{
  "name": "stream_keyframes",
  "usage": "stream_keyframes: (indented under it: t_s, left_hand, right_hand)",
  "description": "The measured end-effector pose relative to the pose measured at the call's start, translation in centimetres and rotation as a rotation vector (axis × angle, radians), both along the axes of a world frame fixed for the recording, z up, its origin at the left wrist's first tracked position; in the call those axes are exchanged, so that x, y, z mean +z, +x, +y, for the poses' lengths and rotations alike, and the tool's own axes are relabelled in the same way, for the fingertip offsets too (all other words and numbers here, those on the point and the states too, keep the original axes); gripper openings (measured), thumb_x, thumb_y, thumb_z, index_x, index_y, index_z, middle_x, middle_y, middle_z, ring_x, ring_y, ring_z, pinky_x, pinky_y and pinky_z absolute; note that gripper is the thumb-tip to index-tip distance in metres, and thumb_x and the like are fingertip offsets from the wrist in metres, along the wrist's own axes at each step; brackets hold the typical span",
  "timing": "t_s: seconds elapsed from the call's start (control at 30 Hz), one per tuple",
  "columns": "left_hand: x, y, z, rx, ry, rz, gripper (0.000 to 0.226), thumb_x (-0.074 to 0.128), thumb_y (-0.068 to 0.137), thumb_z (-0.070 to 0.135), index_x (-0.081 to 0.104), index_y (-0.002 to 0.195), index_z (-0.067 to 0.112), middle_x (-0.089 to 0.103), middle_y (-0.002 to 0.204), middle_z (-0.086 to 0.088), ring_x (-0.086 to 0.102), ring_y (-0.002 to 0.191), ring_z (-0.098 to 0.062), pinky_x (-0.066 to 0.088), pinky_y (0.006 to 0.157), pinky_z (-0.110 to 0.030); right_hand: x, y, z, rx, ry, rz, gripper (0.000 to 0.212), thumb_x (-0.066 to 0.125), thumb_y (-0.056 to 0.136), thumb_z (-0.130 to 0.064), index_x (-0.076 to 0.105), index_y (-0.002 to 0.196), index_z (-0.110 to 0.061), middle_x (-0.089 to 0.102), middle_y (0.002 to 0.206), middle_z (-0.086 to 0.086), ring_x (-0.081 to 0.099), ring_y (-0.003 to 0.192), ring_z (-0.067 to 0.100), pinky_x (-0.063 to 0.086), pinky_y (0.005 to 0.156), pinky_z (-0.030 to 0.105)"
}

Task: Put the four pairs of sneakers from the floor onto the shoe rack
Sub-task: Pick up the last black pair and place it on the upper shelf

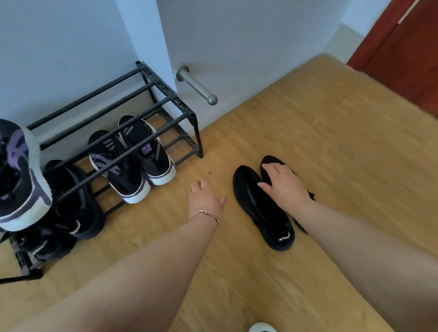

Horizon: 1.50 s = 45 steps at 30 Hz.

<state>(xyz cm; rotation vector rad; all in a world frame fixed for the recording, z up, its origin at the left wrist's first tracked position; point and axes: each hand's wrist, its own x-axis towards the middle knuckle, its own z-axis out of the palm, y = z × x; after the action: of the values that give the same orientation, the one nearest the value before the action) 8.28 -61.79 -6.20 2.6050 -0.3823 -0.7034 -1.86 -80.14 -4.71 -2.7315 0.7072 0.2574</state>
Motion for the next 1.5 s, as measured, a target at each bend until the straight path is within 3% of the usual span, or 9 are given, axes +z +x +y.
stream_keyframes:
  t_s: [0.23, 0.37, 0.53, 0.77, 0.87, 1.0, 1.27, 1.4, 1.5]
  left_hand:
    - [-2.1, -4.1, -4.2, -0.029, 0.078, 0.183, 0.081, 0.062, 0.089, 0.052, 0.028, 0.148, 0.007, 0.043, 0.145, -0.016, 0.053, 0.126, -0.031, 0.049, 0.102, -0.041]
    - [-3.3, -5.1, -4.8, -0.049, 0.104, 0.234, 0.077, 0.063, 0.089, 0.052, 0.034, 0.141, 0.004, 0.048, 0.139, -0.016, 0.054, 0.124, -0.030, 0.048, 0.099, -0.038]
    - [-4.3, -5.3, -5.9, 0.046, 0.071, 0.355, 0.066, 0.067, 0.087, 0.049, 0.042, 0.133, 0.007, 0.057, 0.131, -0.013, 0.060, 0.116, -0.032, 0.049, 0.090, -0.038]
    - [-5.3, -6.8, -6.1, 0.215, -0.091, 0.523, 0.052, 0.070, 0.089, 0.035, 0.048, 0.129, 0.009, 0.063, 0.127, -0.009, 0.061, 0.115, -0.032, 0.045, 0.089, -0.034]
    - [-5.7, -7.4, -5.9, 0.263, -0.142, 0.542, 0.064, 0.072, 0.087, 0.034, 0.042, 0.140, 0.014, 0.062, 0.132, -0.006, 0.060, 0.119, -0.031, 0.045, 0.095, -0.034]
    - [-6.7, -7.5, -5.4, 0.319, -0.183, 0.578, 0.087, 0.077, 0.079, 0.040, 0.030, 0.151, 0.029, 0.066, 0.126, 0.001, 0.062, 0.118, -0.028, 0.048, 0.103, -0.041]
    - [-8.2, -7.3, -3.9, 0.387, -0.271, 0.658, 0.096, 0.077, 0.071, 0.017, 0.025, 0.147, 0.046, 0.070, 0.101, -0.001, 0.069, 0.104, -0.028, 0.057, 0.093, -0.051]
    - [-7.1, -7.0, -2.2, 0.416, -0.334, 0.685, 0.095, 0.075, 0.076, 0.008, 0.027, 0.149, 0.045, 0.067, 0.123, -0.011, 0.069, 0.107, -0.026, 0.057, 0.093, -0.049]
    - [-6.1, -6.8, -1.2, 0.421, -0.380, 0.697, 0.091, 0.073, 0.080, 0.002, 0.030, 0.151, 0.039, 0.067, 0.107, -0.010, 0.069, 0.091, -0.021, 0.061, 0.083, -0.048]
  right_hand:
    - [-1.2, -6.9, -4.3, -0.388, 0.037, 0.086, 0.052, 0.046, 0.099, -0.047, 0.047, 0.138, -0.012, 0.056, 0.132, 0.010, 0.055, 0.115, 0.031, 0.050, 0.088, 0.042]
    - [-2.2, -8.5, -5.7, -0.483, 0.124, 0.142, 0.057, 0.044, 0.101, -0.047, 0.040, 0.147, -0.014, 0.050, 0.144, 0.010, 0.052, 0.126, 0.032, 0.046, 0.093, 0.039]
    - [-4.2, -8.7, -6.9, -0.580, 0.243, 0.131, 0.055, 0.040, 0.102, -0.046, 0.047, 0.143, -0.010, 0.061, 0.134, 0.012, 0.060, 0.116, 0.032, 0.040, 0.078, 0.031]
    - [-5.2, -7.3, -7.7, -0.693, 0.373, 0.180, 0.049, 0.052, 0.100, -0.034, 0.051, 0.139, -0.004, 0.062, 0.133, 0.017, 0.058, 0.119, 0.036, 0.047, 0.095, 0.039]
    - [-5.4, -7.0, -7.9, -0.733, 0.437, 0.217, 0.040, 0.060, 0.097, -0.029, 0.060, 0.127, -0.002, 0.067, 0.122, 0.019, 0.062, 0.110, 0.038, 0.050, 0.097, 0.045]
    - [-6.4, -7.6, -7.0, -0.816, 0.509, 0.205, 0.047, 0.070, 0.089, -0.034, 0.062, 0.128, -0.010, 0.069, 0.118, 0.009, 0.064, 0.108, 0.031, 0.051, 0.094, 0.038]
    - [-5.8, -9.2, -4.8, -0.880, 0.662, 0.064, 0.036, 0.073, 0.087, -0.014, 0.062, 0.121, -0.013, 0.065, 0.113, 0.003, 0.059, 0.102, 0.024, 0.043, 0.086, 0.032]
    - [-5.2, -9.7, -3.6, -0.875, 0.689, 0.045, 0.037, 0.078, 0.082, -0.015, 0.064, 0.116, -0.012, 0.067, 0.110, 0.003, 0.063, 0.105, 0.025, 0.045, 0.085, 0.031]
    - [-4.9, -9.9, -3.1, -0.871, 0.714, 0.030, 0.037, 0.080, 0.080, -0.014, 0.065, 0.114, -0.012, 0.069, 0.111, 0.008, 0.065, 0.105, 0.027, 0.049, 0.088, 0.035]
